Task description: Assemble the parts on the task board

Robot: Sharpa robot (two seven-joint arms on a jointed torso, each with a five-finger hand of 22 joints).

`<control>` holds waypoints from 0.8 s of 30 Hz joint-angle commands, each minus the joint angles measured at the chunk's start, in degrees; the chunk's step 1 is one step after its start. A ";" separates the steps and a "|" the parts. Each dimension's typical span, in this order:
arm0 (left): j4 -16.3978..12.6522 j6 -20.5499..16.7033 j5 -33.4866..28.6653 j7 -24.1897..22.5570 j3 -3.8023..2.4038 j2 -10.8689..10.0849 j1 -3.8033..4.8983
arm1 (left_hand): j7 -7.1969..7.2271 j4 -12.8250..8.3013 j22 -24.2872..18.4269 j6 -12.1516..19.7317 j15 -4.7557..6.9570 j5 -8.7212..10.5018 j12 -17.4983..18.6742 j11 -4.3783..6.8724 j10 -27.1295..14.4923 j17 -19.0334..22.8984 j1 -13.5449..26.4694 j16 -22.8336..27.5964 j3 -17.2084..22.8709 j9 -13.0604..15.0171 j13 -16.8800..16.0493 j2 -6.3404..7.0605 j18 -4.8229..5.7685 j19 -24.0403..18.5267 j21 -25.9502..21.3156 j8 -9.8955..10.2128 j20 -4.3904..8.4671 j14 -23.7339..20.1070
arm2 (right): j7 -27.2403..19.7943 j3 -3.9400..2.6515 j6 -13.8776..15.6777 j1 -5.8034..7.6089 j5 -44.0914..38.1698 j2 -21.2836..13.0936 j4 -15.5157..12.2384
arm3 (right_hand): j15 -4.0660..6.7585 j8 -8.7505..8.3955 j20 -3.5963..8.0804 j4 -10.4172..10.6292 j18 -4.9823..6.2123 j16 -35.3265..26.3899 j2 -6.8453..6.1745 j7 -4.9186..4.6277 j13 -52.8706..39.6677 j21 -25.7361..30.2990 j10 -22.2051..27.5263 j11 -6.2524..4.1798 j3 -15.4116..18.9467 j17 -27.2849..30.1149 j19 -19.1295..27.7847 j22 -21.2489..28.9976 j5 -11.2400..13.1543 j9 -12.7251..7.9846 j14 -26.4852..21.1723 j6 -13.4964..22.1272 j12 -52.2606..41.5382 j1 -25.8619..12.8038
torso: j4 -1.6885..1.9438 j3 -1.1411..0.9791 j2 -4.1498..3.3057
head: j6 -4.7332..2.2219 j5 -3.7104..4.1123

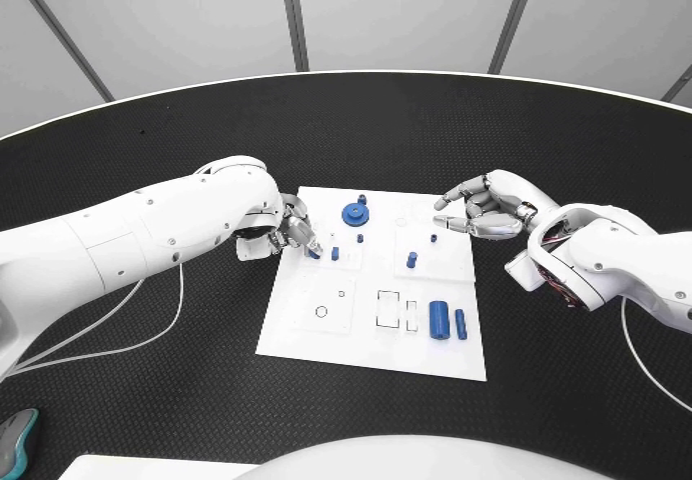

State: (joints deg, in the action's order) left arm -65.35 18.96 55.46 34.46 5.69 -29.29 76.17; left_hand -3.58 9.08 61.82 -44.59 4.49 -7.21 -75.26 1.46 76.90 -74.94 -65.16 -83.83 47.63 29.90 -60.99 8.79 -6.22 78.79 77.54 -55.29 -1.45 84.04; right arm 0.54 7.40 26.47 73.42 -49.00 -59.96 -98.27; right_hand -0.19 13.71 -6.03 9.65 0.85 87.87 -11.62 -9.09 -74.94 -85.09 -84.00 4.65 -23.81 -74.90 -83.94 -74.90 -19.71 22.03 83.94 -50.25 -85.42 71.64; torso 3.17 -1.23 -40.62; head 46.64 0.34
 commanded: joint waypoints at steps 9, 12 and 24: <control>0.26 -0.09 -0.02 0.21 0.01 0.29 -0.03 | 1.21 -4.01 0.26 -1.89 0.52 0.65 -0.71 0.29 0.93 -2.62 0.87 0.22 3.74 -0.08 -0.88 -0.31 0.86 0.58 0.40 -0.32 0.05 2.92 | 0.02 0.00 0.04 0.00 0.00 -0.06 -0.09 | 0.47 0.19 0.42 -0.15 1.06 -0.10 0.46 0.06 -10.82 0.28 -2.38 -0.57 -0.16 -8.43 -2.37 -6.85 -0.20 -0.05 4.60 0.00 -0.01 -0.03 | 0.01 0.03 -0.01 | 0.17 0.13; 0.45 -0.09 -0.03 0.28 0.01 0.42 -0.14 | 1.37 -3.52 0.25 -2.16 0.62 0.75 -0.80 0.41 1.08 -2.64 1.61 0.21 2.70 -0.15 -1.12 -0.28 0.86 0.58 0.39 -0.31 0.15 2.93 | 0.01 0.00 0.06 0.00 0.00 -0.07 -0.11 | 0.47 0.20 0.42 -0.16 1.06 -0.13 0.44 0.05 -10.78 0.29 -2.34 -0.57 -0.17 -8.36 -2.37 -6.84 -0.35 -0.06 4.58 0.02 0.04 -0.04 | 0.00 0.03 -0.01 | 0.15 0.13; 1.11 -0.36 -0.10 0.69 0.01 0.78 -0.53 | 1.92 -1.43 0.17 -3.03 1.00 1.07 -0.95 0.85 1.38 -2.68 3.84 0.23 -2.97 -0.56 -1.88 0.60 0.86 0.60 0.28 -0.02 0.53 2.94 | 0.01 0.00 0.15 0.00 0.00 -0.14 -0.17 | 0.47 0.20 0.42 -0.16 1.06 -0.13 0.44 0.05 -10.78 0.29 -2.34 -0.57 -0.17 -8.36 -2.37 -6.84 -0.35 -0.06 4.58 0.02 0.04 -0.04 | -0.02 -0.01 0.03 | 0.37 0.33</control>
State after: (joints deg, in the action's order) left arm -64.26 18.62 55.36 35.13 5.70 -28.52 75.64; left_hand -1.72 7.61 62.01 -47.46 5.10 -6.40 -76.10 2.38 78.23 -74.93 -61.91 -83.83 44.92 29.45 -62.79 9.31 -6.22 79.16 77.72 -55.50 -1.08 83.83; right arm 0.56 7.40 26.62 73.42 -49.00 -60.10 -98.44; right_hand -0.19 13.71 -6.03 9.65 0.85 87.87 -11.62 -9.09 -74.92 -85.09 -83.99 4.65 -23.81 -74.94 -83.94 -74.90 -19.70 22.03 83.94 -50.25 -85.42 71.64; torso 3.15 -1.20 -40.61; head 46.97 0.64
